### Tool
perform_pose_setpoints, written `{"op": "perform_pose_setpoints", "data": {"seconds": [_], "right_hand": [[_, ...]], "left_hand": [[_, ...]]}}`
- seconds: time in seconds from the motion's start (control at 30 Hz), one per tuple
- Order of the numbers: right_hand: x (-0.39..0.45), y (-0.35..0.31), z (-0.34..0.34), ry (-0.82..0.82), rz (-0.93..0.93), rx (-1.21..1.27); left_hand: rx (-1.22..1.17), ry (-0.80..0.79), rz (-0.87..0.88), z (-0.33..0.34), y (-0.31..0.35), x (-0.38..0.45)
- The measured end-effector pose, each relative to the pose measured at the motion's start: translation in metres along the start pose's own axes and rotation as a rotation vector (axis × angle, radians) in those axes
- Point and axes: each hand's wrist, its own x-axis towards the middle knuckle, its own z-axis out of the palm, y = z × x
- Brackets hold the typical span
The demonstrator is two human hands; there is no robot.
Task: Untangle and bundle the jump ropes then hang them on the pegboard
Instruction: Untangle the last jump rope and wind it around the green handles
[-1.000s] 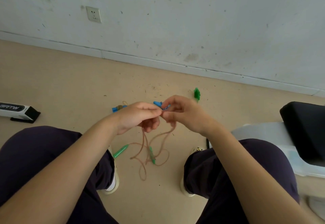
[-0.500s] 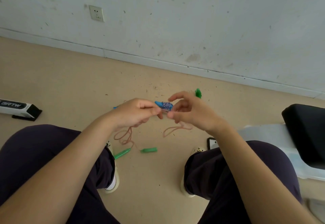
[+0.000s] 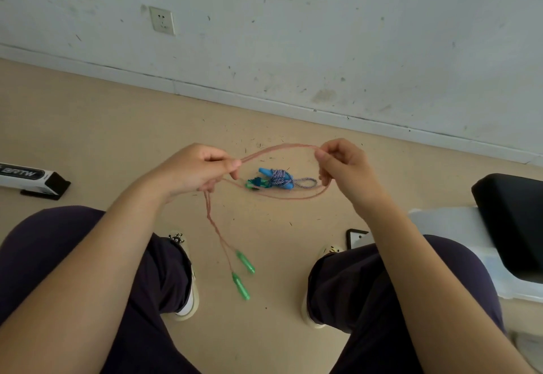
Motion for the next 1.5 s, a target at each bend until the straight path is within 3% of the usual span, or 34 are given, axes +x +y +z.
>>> {"op": "perform_pose_setpoints", "data": {"seconds": [0.17, 0.33, 0.47, 0.53, 0.73, 0.8, 0.87, 1.0, 1.1, 1.27, 1.37, 1.5], "right_hand": [[-0.012, -0.006, 0.018, -0.347, 0.045, 0.027], [-0.016, -0.008, 0.030, -0.388, 0.013, 0.078], [-0.019, -0.009, 0.033, -0.465, 0.002, -0.063], [-0.017, -0.008, 0.030, -0.436, -0.018, -0.153], [-0.003, -0.005, -0.001, -0.052, -0.002, -0.177], [-0.004, -0.006, -0.006, -0.112, -0.004, -0.102], [-0.007, -0.008, -0.002, -0.279, -0.004, -0.020], [-0.017, -0.007, 0.023, -0.519, 0.036, -0.044], [-0.015, -0.004, 0.027, -0.470, -0.022, -0.143], [-0.004, -0.005, 0.005, -0.126, -0.015, -0.084], [-0.005, -0.009, -0.003, -0.270, -0.002, -0.026], [-0.017, -0.011, 0.022, -0.487, 0.018, -0.066]], "left_hand": [[-0.184, -0.140, 0.048, 0.033, 0.006, 0.001], [-0.209, -0.209, 0.063, 0.049, 0.005, 0.004], [-0.193, -0.251, 0.056, 0.053, 0.003, 0.005], [-0.149, -0.266, 0.051, 0.049, 0.003, 0.005], [-0.022, -0.092, 0.019, 0.009, 0.000, 0.004], [-0.102, -0.087, 0.014, 0.009, 0.001, 0.001], [-0.176, -0.126, 0.027, 0.018, 0.003, 0.001], [-0.224, -0.229, 0.048, 0.043, 0.006, 0.001], [-0.139, -0.258, 0.041, 0.042, 0.006, 0.003], [-0.084, -0.162, 0.006, 0.019, 0.001, 0.002], [-0.137, -0.149, 0.014, 0.021, -0.001, 0.001], [-0.167, -0.262, 0.040, 0.038, 0.002, 0.001]]}}
